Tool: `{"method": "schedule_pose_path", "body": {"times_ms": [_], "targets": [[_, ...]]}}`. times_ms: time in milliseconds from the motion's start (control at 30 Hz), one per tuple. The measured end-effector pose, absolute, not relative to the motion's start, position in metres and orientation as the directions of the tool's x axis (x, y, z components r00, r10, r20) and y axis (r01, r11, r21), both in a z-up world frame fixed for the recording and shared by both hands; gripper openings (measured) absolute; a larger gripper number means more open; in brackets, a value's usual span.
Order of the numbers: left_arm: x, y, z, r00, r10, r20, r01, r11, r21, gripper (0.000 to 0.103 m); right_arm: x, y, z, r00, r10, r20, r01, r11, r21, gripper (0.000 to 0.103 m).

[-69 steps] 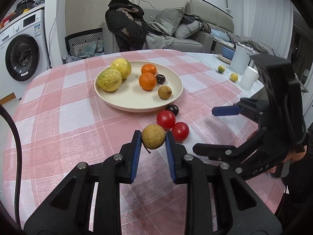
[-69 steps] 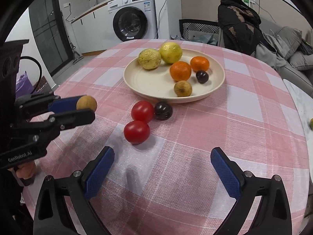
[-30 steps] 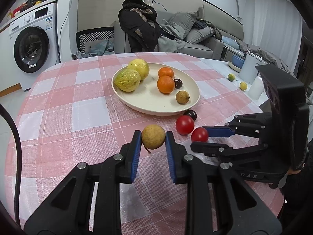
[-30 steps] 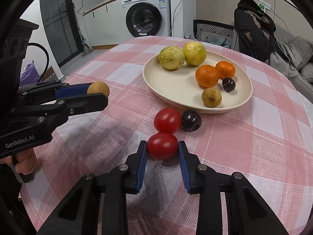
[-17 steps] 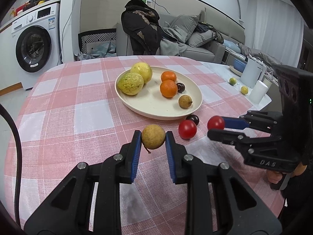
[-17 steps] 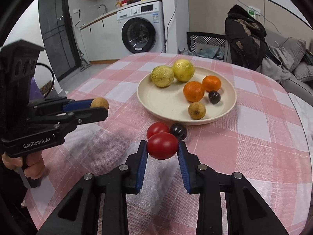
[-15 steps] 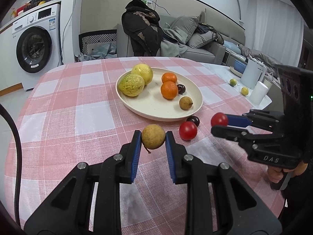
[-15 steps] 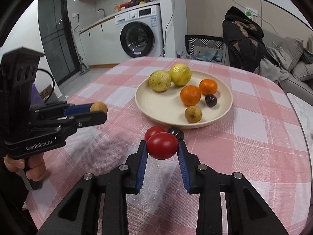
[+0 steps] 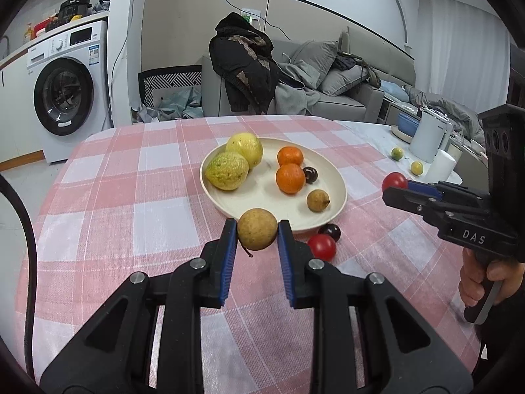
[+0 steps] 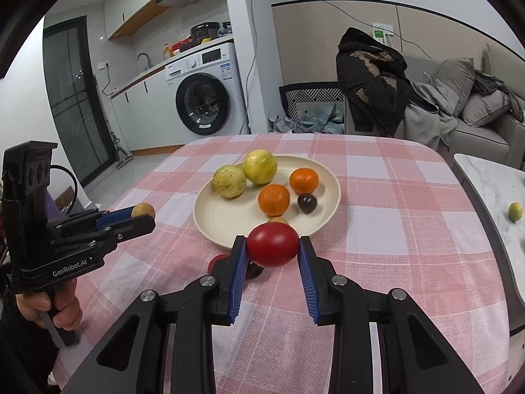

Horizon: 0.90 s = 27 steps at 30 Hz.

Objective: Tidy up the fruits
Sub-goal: 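Carry the brown fruit in the left tool over the plate while the right tool carries the tomato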

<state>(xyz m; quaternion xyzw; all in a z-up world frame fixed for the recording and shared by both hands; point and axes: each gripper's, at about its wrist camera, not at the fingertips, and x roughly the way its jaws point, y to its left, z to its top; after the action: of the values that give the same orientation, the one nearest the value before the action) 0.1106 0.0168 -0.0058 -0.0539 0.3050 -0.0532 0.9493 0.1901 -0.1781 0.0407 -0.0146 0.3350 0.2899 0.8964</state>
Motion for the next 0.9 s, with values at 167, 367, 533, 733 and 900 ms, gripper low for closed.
{"method": "schedule_pose_path", "body": {"times_ms": [167,367,533,733,900], "targets": [[0.121,0.014,0.001,0.824,-0.128,-0.552,0.069,0.990,-0.127,0.022,0.201,-0.184,0.047,0.622,0.514,-0.591,-0.517,0.836,0.183,0.032],[0.138,0.013,0.002,0.830,-0.118,-0.545,0.053,0.990,-0.133,0.022,0.211,-0.190,0.049,0.632,0.522,-0.573,-0.499,0.840,0.215,0.032],[0.153,0.015,-0.002,0.834,-0.110,-0.541,0.035,0.989,-0.147,0.022,0.221,-0.194,0.047,0.638,0.525,-0.563,-0.477,0.844,0.246,0.032],[0.170,0.015,-0.008,0.832,-0.088,-0.548,0.017,0.991,-0.133,0.022,0.236,-0.192,0.039,0.629,0.512,-0.585,-0.459,0.852,0.252,0.032],[0.180,0.016,-0.014,0.830,-0.077,-0.553,0.007,0.992,-0.128,0.022,0.251,-0.190,0.028,0.594,0.517,-0.617,-0.446,0.849,0.282,0.032]]}}
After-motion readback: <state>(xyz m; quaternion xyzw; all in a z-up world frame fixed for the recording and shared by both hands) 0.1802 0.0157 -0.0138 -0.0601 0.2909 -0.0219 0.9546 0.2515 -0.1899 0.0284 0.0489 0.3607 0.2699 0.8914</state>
